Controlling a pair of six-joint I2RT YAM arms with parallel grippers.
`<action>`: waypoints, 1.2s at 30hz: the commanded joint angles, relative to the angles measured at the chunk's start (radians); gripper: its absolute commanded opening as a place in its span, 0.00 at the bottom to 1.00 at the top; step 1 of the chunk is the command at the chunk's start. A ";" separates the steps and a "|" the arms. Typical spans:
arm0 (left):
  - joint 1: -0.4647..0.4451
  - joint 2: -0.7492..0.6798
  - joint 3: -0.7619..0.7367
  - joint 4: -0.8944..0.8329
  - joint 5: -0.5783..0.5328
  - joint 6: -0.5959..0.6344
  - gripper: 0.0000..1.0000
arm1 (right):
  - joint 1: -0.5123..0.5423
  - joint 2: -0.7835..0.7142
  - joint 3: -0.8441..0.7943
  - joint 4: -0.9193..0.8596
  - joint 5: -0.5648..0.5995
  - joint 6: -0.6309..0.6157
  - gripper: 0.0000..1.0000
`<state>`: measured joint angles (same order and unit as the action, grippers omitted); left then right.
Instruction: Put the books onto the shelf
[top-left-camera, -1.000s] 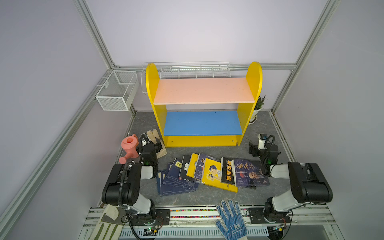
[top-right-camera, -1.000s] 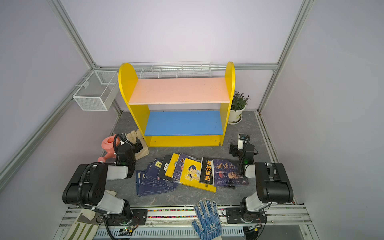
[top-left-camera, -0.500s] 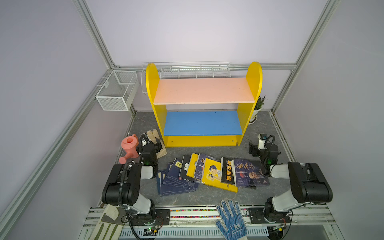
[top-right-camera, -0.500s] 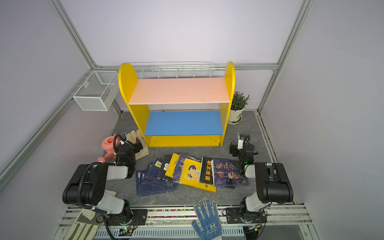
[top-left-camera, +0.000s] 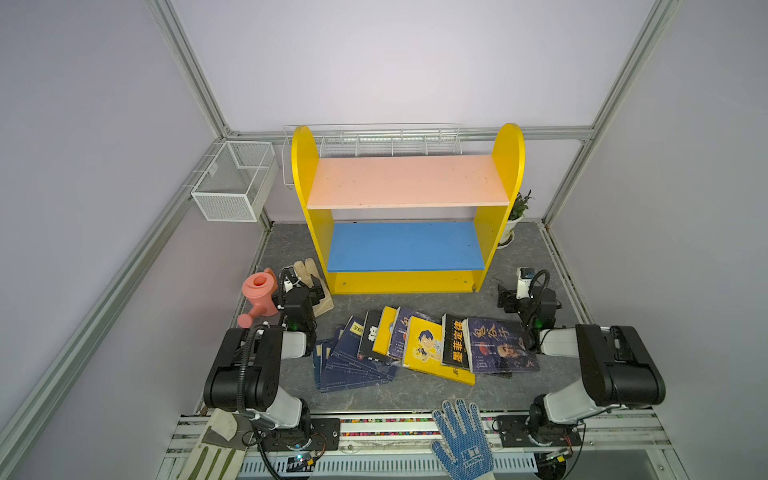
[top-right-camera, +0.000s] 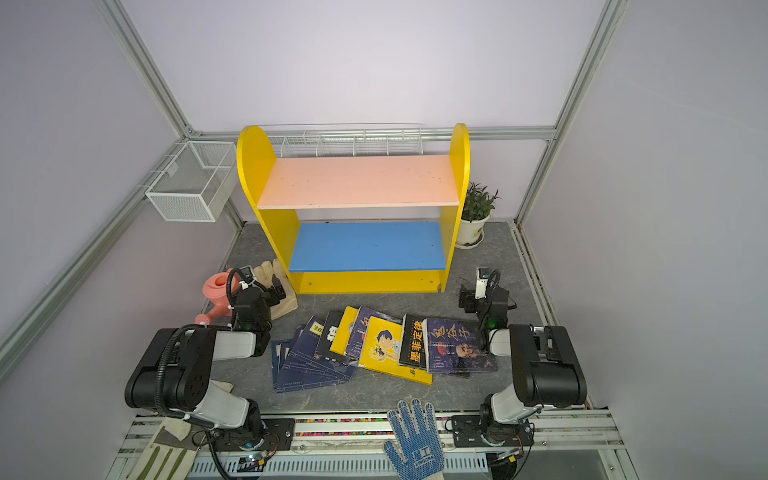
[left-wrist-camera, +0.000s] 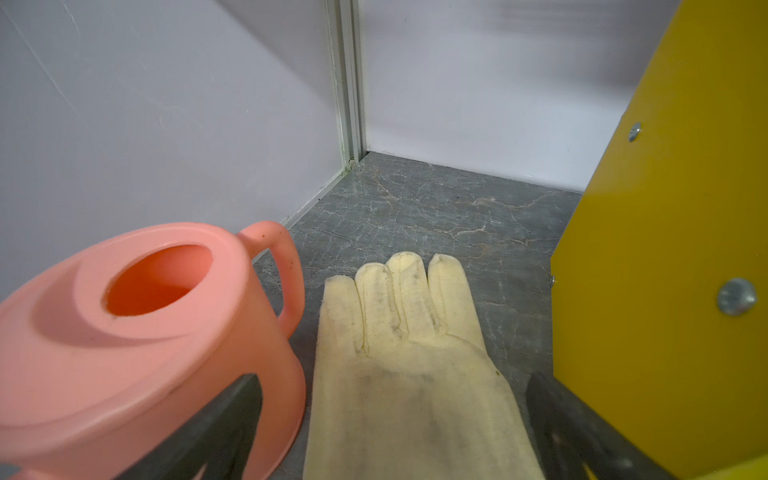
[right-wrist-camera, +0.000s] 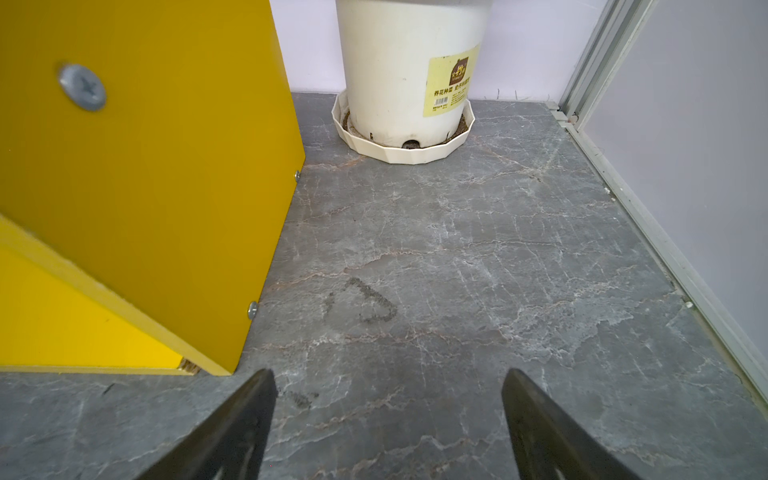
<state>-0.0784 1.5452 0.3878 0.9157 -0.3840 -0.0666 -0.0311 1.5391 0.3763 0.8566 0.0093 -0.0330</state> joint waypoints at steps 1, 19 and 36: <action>0.002 0.011 -0.007 0.019 0.004 0.017 1.00 | -0.004 -0.005 0.010 0.009 -0.012 0.005 0.88; 0.005 -0.208 0.326 -0.785 -0.078 -0.124 1.00 | -0.027 -0.065 0.054 -0.107 -0.119 -0.006 0.88; -0.247 -0.658 0.149 -1.239 -0.318 -0.644 1.00 | 0.007 -0.587 0.026 -0.974 0.207 1.156 0.88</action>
<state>-0.2832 0.9176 0.5529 -0.2047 -0.6830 -0.6067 -0.0357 1.0130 0.4717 0.1177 0.1543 0.6945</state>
